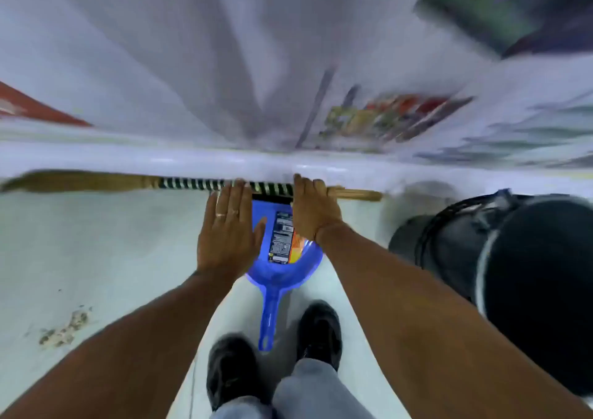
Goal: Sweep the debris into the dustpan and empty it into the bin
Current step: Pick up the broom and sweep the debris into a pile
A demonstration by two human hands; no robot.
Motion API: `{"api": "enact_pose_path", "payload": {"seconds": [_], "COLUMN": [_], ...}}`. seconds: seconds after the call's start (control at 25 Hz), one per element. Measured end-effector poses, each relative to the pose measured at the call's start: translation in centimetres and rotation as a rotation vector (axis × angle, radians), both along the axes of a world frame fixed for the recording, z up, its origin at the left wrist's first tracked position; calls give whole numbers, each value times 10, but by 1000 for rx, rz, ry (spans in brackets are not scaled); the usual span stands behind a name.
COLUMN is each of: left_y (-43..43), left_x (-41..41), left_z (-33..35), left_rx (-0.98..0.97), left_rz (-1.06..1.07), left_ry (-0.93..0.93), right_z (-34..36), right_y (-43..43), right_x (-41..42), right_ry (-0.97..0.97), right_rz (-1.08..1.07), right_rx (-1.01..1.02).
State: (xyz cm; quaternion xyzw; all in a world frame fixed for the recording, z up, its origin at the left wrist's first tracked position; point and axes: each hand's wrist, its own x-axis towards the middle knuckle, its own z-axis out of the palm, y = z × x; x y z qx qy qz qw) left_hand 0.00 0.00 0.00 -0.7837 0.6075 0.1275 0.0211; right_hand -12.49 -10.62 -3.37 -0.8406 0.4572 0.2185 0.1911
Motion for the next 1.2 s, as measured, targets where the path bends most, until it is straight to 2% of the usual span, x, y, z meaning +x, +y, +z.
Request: {"api": "enact_pose_path", "payload": {"seconds": [0.2, 0.32, 0.44, 0.56, 0.68, 0.84, 1.2], "left_y": [-10, 3, 26, 64, 103, 148, 270], "left_x": [14, 18, 16, 9, 7, 23, 107], "left_z": [-127, -140, -98, -15, 89, 186, 216], "left_rx": [29, 55, 145, 213, 205, 192, 268], "left_rz": [20, 77, 213, 330, 399, 417, 355], "left_ry": [43, 64, 68, 96, 125, 149, 96], "right_z": [-115, -124, -73, 15, 104, 183, 218], "right_y": [-15, -9, 2, 32, 76, 126, 261], "right_x": [24, 28, 27, 31, 43, 74, 147], "right_ry": [118, 96, 74, -57, -102, -90, 123], "right_rz": [3, 37, 131, 213, 166, -11, 60], "right_rx": [-53, -184, -128, 146, 352, 359, 328]}}
